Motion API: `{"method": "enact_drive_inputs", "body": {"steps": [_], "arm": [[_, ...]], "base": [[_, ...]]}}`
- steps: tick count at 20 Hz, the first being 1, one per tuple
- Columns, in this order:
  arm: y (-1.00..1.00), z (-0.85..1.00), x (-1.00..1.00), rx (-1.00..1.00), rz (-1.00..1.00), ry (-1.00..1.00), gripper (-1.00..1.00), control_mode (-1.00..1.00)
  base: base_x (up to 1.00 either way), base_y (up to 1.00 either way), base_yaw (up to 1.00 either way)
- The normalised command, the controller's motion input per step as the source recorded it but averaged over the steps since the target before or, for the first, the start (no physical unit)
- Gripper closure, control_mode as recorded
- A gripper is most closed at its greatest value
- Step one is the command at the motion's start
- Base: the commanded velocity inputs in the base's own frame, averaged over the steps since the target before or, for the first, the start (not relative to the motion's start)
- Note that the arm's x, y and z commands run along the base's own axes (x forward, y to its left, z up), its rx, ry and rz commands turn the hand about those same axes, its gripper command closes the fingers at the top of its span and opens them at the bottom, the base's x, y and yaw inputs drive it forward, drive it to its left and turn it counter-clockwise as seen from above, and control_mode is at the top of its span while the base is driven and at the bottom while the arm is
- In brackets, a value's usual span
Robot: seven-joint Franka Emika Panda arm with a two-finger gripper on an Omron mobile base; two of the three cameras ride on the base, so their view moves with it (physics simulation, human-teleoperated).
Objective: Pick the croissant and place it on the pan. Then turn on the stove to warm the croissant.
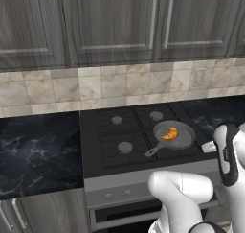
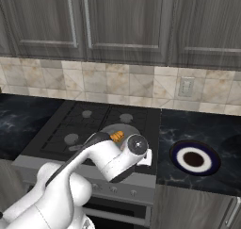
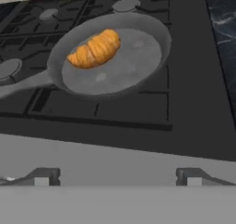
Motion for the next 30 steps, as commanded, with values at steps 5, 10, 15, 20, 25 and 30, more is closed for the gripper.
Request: {"method": "enact_drive_inputs", "body": {"steps": [5, 10, 15, 20, 25, 30], "arm": [[-0.05, 0.0, -0.24, 0.05, 0.22, -0.22, -1.0, -1.0], [-0.02, 0.0, -0.26, 0.04, 0.2, -0.26, -1.0, -1.0], [0.0, -0.01, -0.21, 0.02, 0.1, -0.29, -1.0, -1.0], [0.0, -0.1, -0.14, 0.0, 0.0, -0.29, -1.0, -1.0], [0.0, -0.14, -0.06, 0.0, 0.0, -0.23, -1.0, -1.0], [0.0, -0.24, 0.0, 0.0, -0.01, -0.07, -1.0, -1.0]], "base": [[0.0, 0.0, 0.0], [0.0, 0.0, 0.0], [0.0, 0.0, 0.0], [0.0, 0.0, 0.0], [0.0, 0.0, 0.0], [0.0, 0.0, 0.0]]}}
